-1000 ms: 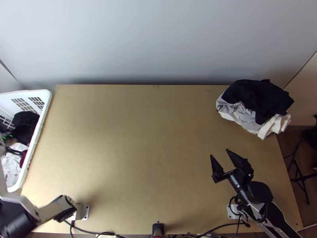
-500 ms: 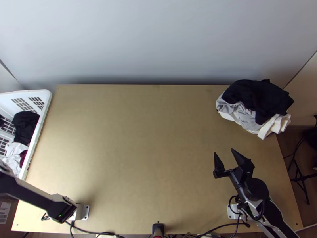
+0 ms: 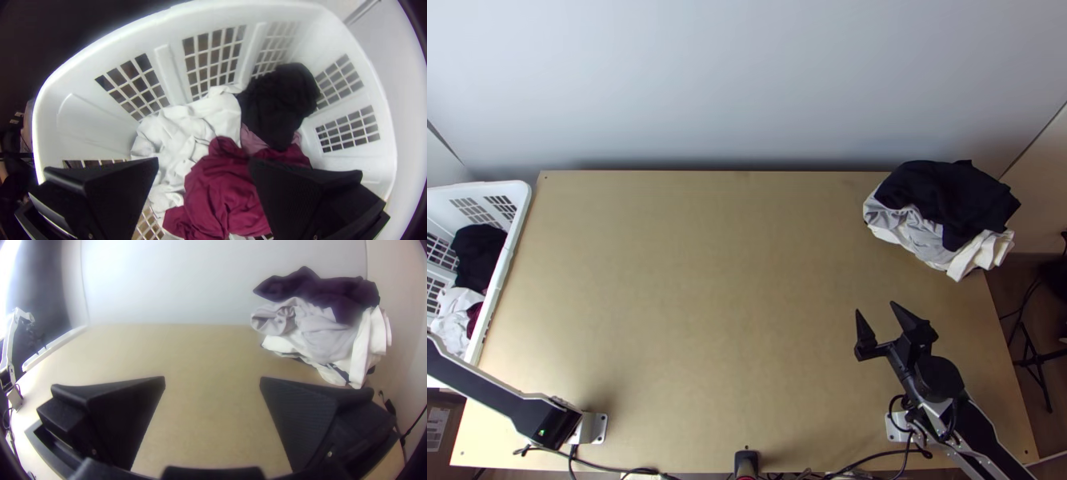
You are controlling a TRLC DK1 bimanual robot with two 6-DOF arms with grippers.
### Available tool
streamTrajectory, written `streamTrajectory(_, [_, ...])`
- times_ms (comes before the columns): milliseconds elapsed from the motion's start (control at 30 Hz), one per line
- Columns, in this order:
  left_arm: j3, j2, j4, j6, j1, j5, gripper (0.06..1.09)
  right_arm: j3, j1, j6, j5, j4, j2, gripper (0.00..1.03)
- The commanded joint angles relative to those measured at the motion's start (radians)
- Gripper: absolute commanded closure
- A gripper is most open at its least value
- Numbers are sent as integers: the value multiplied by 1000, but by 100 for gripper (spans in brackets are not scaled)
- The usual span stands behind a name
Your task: Fold the t-shirt
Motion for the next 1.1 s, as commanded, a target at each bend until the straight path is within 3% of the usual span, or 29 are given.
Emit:
streamTrajectory(0, [7,125,186,-19,64,-11,10,0,28,-14,1,4,10,3])
streamTrajectory(167, [-10,202,269,12,61,-94,10,0,51,-18,1,12,10,3])
streamTrajectory(433, [-1,357,441,32,44,-94,10,0,51,-26,1,15,-28,3])
streamTrajectory(867, [4,441,453,1,7,-83,11,0,52,-26,1,18,-56,3])
streamTrajectory(967, [7,452,453,0,7,-80,21,0,46,-26,1,18,-62,3])
streamTrajectory(1067, [2,455,441,-51,10,-80,45,0,43,-26,1,18,-62,3])
